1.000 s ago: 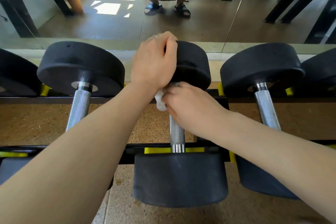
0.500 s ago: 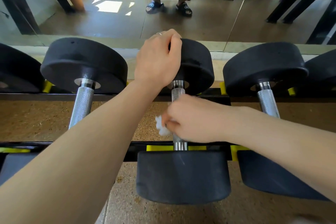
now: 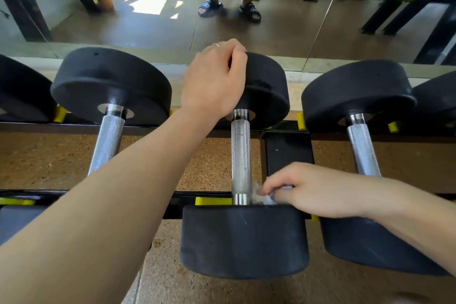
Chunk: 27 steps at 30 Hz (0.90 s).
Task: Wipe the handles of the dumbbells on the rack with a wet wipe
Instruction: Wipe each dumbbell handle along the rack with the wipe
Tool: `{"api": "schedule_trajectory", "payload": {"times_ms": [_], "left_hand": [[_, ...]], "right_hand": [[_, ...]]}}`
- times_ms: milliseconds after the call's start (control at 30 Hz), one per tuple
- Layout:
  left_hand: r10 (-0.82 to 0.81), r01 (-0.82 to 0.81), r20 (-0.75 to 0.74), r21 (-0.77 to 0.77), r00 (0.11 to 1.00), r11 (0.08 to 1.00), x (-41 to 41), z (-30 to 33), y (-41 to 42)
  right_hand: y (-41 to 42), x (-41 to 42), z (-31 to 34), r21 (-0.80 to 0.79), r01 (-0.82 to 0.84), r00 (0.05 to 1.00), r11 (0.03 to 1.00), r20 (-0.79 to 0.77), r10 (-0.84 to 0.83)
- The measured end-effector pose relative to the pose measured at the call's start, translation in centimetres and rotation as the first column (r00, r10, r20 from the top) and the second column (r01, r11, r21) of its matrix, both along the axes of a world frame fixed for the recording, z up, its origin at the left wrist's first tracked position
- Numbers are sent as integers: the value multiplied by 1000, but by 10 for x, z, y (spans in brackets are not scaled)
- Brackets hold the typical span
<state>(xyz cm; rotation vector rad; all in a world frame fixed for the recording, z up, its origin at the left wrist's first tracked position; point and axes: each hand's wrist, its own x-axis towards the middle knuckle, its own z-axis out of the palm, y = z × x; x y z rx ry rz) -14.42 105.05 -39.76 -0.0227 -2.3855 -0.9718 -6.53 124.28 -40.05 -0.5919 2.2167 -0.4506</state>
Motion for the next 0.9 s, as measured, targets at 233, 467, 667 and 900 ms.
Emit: {"api": "schedule_trajectory", "payload": {"times_ms": [233,467,667,900], "left_hand": [[18,-18,13,-10,1000,1000,2,2,2],[13,-13,11,-10,1000,1000,2,1,1],[19,-18,23,-6,1000,1000,3,3,0],[13,-12,13,-21,1000,1000,3,2,0]], "right_hand": [[-27,-8,-18,-84,351,892,933,333,-306],[-6,-13,-2,-205,365,832,908,510,-219],[-10,-51,6,-268,944,330,193,779,-533],[-73,-57,-5,-191,976,82,-105,766,-637]]}}
